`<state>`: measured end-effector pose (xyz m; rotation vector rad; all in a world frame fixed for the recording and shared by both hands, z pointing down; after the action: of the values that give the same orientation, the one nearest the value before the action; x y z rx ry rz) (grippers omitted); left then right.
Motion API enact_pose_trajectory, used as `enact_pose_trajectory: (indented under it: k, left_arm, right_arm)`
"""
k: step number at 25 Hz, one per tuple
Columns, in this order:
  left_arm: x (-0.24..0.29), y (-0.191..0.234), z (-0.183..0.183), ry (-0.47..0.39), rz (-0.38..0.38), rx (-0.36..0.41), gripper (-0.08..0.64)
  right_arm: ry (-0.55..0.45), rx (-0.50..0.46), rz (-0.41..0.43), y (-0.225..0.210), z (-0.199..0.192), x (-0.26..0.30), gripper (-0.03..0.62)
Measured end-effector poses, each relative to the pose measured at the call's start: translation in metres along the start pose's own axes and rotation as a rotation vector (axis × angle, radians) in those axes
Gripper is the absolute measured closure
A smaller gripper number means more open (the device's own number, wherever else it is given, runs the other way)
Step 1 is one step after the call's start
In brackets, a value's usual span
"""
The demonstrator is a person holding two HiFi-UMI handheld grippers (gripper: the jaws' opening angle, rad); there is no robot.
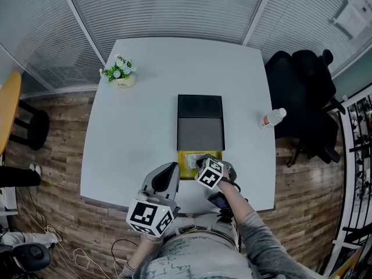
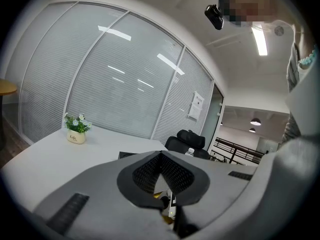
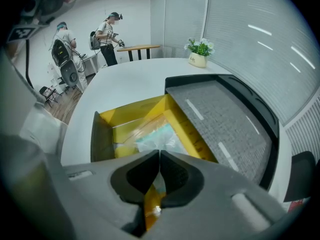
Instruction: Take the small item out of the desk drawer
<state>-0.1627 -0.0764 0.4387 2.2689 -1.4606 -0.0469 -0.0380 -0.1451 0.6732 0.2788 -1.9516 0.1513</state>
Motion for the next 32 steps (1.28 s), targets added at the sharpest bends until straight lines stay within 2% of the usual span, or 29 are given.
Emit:
enact_pose_trajectory:
  k: [10, 20, 32]
  left_arm:
    - [0.005, -0.009, 0.001, 0.006, -0.016, 0.014, 0.563]
    - [0.004, -0.012, 0.002, 0.015, -0.03, 0.023, 0.563]
    - [0.003, -0.022, 0.004, 0.013, -0.049, 0.038, 0.563]
  right_arm:
    - [-0.008, -0.01, 0.008, 0.001, 0.0, 0.0, 0.584]
    - [-0.016, -0.042, -0.023, 0.001, -0.005, 0.003, 0.585]
    - [-0.029, -0.05, -0.007, 0.001, -0.003, 0.001, 0.586]
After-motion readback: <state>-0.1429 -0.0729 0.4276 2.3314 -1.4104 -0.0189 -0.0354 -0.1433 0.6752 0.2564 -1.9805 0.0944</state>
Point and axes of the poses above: the fingertips, and each gripper's own axes: x forward along the fingers, y to its left, z out of its top, the point moved 7 cm from there along -x, backward along the fingers
